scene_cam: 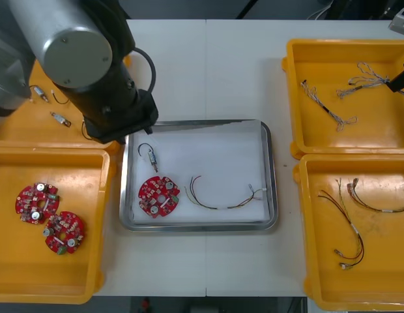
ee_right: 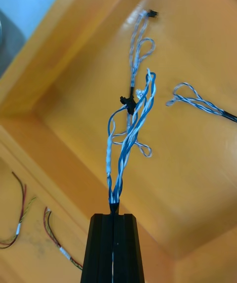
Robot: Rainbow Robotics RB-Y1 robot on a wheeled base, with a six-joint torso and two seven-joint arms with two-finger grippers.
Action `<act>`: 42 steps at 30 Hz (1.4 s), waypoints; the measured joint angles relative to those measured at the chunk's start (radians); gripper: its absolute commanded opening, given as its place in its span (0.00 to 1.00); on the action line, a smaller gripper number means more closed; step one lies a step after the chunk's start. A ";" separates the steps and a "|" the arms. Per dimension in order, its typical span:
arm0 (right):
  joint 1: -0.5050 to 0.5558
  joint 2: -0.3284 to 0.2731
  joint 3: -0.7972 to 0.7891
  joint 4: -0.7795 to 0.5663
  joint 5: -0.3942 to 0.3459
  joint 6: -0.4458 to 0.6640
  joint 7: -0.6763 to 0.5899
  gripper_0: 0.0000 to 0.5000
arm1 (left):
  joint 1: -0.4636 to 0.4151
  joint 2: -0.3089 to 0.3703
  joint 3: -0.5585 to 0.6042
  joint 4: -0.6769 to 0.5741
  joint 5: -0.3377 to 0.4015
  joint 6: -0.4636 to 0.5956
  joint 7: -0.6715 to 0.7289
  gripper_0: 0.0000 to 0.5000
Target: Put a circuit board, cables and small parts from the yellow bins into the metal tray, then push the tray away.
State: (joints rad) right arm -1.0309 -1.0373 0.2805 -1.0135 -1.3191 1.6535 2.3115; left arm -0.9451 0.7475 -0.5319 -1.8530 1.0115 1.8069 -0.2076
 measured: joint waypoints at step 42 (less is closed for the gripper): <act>0.125 0.145 0.363 -0.883 0.235 -0.194 -0.368 0.00 | -0.098 0.289 0.050 0.606 -0.071 -0.305 -0.413 1.00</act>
State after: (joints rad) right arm -0.9060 -0.8919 0.6435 -1.8960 -1.0839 1.4598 1.9438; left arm -1.0429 1.0364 -0.4821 -1.2465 0.9409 1.5022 -0.6206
